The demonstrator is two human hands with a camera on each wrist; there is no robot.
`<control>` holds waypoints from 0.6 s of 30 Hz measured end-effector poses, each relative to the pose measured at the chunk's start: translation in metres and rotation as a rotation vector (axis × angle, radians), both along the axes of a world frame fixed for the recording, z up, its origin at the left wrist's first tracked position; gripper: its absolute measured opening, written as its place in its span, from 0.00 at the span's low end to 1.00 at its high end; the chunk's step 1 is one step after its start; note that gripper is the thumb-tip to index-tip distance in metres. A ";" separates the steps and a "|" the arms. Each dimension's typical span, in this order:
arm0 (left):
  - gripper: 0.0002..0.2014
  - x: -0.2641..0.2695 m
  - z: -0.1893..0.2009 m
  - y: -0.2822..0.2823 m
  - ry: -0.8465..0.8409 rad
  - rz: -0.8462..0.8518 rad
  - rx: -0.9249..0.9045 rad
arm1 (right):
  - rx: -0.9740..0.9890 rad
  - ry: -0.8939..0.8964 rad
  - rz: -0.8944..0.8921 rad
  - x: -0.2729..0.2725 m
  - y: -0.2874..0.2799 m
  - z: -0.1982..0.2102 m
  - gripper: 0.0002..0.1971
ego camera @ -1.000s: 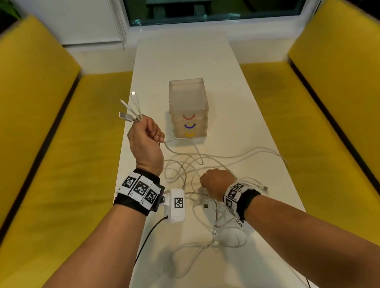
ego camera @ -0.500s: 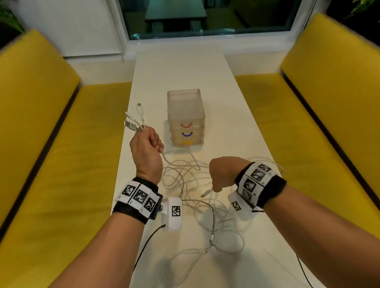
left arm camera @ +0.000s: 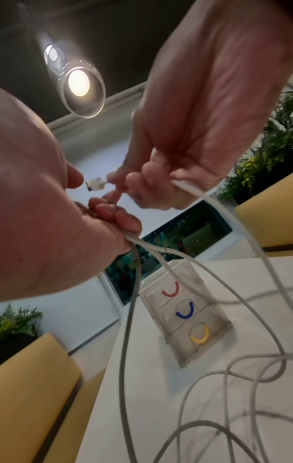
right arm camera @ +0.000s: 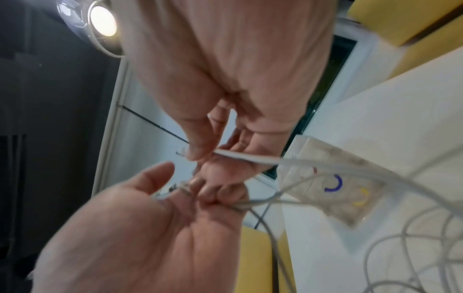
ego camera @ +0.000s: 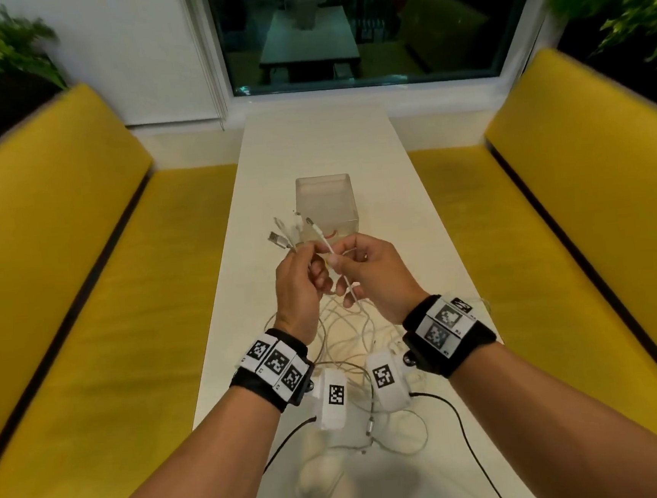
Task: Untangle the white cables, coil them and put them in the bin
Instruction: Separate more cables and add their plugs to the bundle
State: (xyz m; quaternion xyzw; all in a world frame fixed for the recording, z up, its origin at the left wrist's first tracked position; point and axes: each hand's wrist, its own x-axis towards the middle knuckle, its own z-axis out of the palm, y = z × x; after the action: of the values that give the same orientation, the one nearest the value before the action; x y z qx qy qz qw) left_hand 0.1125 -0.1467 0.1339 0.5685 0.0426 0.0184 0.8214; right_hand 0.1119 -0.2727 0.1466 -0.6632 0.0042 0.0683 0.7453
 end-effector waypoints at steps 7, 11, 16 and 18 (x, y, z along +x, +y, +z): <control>0.17 -0.008 0.000 -0.014 -0.008 0.015 0.157 | -0.041 -0.073 -0.164 0.002 0.013 -0.015 0.06; 0.20 -0.002 0.001 -0.005 0.022 0.080 0.193 | -0.070 -0.056 -0.001 0.002 0.004 -0.012 0.07; 0.21 0.020 0.002 0.025 -0.017 0.158 0.172 | -0.179 0.003 0.202 -0.001 -0.021 -0.025 0.08; 0.22 0.023 0.008 0.032 -0.065 0.163 0.152 | -0.229 0.025 0.219 -0.003 -0.029 -0.037 0.12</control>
State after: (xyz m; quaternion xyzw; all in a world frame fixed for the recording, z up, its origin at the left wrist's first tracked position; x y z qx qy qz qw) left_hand 0.1354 -0.1143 0.1419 0.6229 0.0606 0.1066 0.7726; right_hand 0.1089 -0.3017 0.1100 -0.7395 -0.0512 0.1567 0.6526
